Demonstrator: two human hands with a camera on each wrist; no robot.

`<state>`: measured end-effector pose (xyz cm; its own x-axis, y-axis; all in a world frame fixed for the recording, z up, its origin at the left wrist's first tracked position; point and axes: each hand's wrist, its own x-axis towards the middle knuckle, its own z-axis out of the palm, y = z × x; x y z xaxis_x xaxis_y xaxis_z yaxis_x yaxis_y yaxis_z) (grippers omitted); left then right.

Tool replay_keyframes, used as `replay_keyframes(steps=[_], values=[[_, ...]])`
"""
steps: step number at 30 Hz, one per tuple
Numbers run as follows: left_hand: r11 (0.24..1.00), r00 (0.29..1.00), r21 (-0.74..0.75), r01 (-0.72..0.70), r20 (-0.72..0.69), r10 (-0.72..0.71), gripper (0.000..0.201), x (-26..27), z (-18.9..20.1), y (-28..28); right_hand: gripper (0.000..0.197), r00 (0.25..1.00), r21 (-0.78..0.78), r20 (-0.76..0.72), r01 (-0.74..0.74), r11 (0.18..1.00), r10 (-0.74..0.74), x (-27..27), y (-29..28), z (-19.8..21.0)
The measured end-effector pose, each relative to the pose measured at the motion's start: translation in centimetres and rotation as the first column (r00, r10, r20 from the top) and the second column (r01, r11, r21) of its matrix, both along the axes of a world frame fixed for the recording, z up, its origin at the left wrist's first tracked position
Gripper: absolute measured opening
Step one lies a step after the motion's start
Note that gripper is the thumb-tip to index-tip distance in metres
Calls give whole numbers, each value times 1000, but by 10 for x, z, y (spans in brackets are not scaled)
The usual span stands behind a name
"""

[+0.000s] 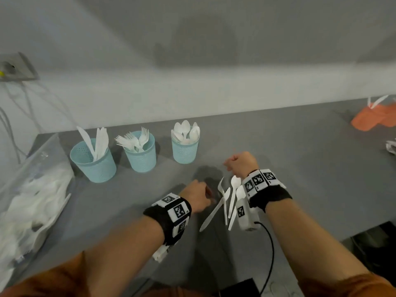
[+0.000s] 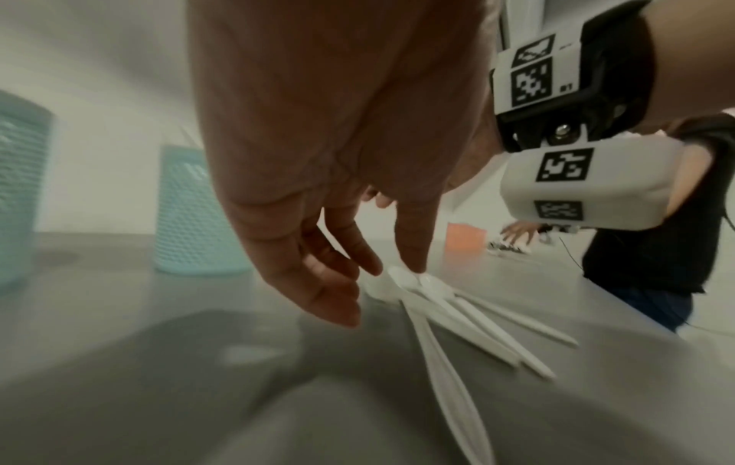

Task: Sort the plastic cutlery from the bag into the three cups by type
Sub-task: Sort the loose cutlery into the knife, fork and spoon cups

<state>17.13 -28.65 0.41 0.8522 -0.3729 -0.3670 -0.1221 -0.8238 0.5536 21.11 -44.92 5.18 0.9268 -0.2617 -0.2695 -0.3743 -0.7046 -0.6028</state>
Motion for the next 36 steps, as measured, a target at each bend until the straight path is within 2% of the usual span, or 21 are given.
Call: replay_keyframes(steps=[3,6,9,12,15,20,22,23,25,26,28,31,34,36], values=[[998,999,25,51,-17,-50,62,-14,-9,-13,29,981,-170,-192,-26,985,-8,-25,-21,-19],[997,998,26,69,-5,-69,65,-21,-14,-20,32,953,-287,-289,6,958,-93,-49,-31,-41],[997,998,46,70,9,-70,59,-20,-18,-19,40,948,-212,-275,104,972,-162,-60,-30,-56],[998,999,55,42,12,-42,56,-16,-19,-15,45,959,-113,-244,122,986,-147,-61,-16,-59],[999,1000,40,4,1,-4,53,-9,-19,-10,37,967,-19,-240,82,996,-85,-59,4,-59],[993,996,84,-86,-8,87,39,1,-15,-1,21,972,148,-208,-82,986,111,-55,32,-47],[981,997,177,-78,26,75,54,1,-15,0,18,966,222,-232,-61,973,114,-49,34,-45],[970,998,238,-58,46,49,69,-1,-16,0,20,970,221,-236,1,975,52,-45,33,-47],[950,995,310,-43,96,14,92,-4,-19,-1,31,978,144,-174,140,980,-114,-34,27,-53],[947,994,316,-51,112,16,96,-5,-20,-2,38,977,89,-132,181,979,-169,-31,24,-54],[950,992,305,-58,128,20,91,-4,-21,-1,49,989,11,-102,108,994,-107,-25,20,-57],[956,991,291,-39,137,-2,77,1,-16,4,64,981,-138,-163,-130,982,107,-15,19,-64],[965,992,261,-16,128,-19,70,6,-14,15,64,949,-194,-187,-289,937,254,-10,29,-62],[964,992,267,-1,121,-33,63,8,-14,23,55,906,-267,-229,-410,872,356,-11,40,-60]])
